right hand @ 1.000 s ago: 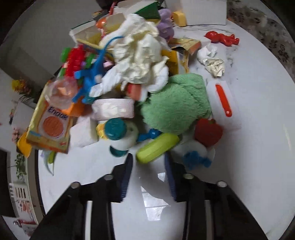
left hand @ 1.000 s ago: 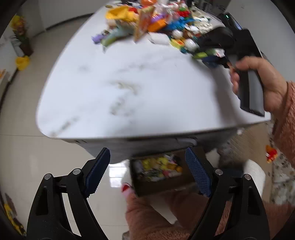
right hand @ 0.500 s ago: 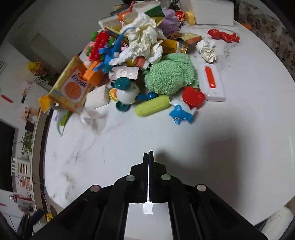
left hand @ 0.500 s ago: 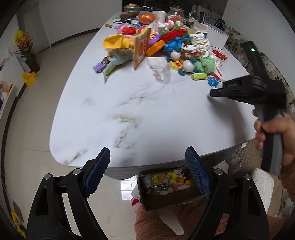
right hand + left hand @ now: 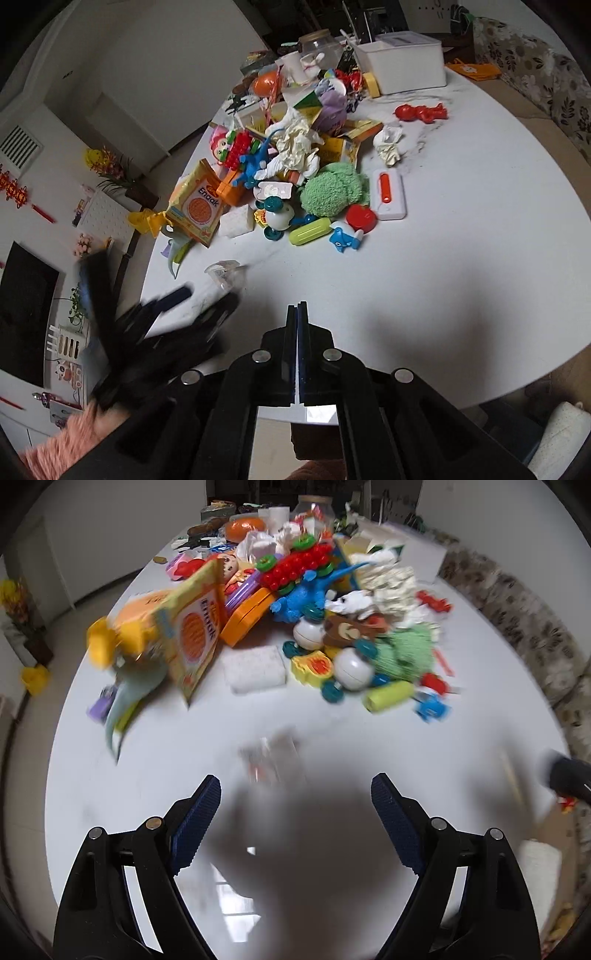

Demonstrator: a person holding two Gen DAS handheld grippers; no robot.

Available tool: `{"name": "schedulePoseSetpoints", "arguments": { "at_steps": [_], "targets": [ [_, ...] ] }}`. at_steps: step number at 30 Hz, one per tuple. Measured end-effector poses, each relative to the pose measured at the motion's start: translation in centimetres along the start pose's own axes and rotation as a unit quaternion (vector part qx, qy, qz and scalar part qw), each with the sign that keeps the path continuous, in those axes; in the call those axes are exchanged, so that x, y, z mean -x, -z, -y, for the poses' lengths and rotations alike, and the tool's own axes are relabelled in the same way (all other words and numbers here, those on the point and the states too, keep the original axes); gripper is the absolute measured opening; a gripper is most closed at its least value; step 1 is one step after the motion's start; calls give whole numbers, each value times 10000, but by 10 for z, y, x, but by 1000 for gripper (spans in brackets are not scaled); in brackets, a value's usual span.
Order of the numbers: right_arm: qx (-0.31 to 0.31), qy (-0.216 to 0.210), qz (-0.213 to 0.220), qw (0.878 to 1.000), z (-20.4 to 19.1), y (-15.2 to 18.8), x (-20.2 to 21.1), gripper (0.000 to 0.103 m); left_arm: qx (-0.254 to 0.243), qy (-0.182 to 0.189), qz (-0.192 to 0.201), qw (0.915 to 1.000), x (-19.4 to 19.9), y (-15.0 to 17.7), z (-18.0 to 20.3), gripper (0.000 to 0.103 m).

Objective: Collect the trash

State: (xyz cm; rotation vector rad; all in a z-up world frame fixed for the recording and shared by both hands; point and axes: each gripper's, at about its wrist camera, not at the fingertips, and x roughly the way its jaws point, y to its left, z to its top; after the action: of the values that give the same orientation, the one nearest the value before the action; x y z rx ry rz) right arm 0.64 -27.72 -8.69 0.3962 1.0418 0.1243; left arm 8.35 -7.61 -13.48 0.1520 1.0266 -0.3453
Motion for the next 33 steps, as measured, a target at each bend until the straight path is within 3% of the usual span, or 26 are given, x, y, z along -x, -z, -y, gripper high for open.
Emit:
{"name": "schedulePoseSetpoints", "arguments": {
  "at_steps": [2,3,4,9,13,21,29,31,33],
  "targets": [
    [19,17,27,10000,2,4,3,0,1,-63,-45,10000,-13,-10,1,75],
    [24,14,27,10000,3,6,4,0,6,-100,-153,9998,-21,-14,1,49],
    [14,14,34,10000,5,8,6,0,6,-162,-283,9995,-27,-17,1,43],
    [24,-26,80,10000,12,11,9,0,-23,-1,-262,9997,-21,-14,-4,43],
    [413,32,91,9991,4,12,10,0,125,360,-148,9992,6,1,-11,43],
    [1462,-27,-191,9891,-25,34,9,0,-65,1290,82,9916,88,64,-10,43],
    [1782,-81,-477,9828,-32,54,3,0,35,1526,-217,9880,109,122,-12,43],
    [1652,-19,-464,9852,-29,46,-6,7,190,1567,-311,9870,106,130,-14,43],
    [1471,-63,-308,9886,-30,29,-18,30,280,1558,-336,9868,104,132,-14,43]
  ]
}}
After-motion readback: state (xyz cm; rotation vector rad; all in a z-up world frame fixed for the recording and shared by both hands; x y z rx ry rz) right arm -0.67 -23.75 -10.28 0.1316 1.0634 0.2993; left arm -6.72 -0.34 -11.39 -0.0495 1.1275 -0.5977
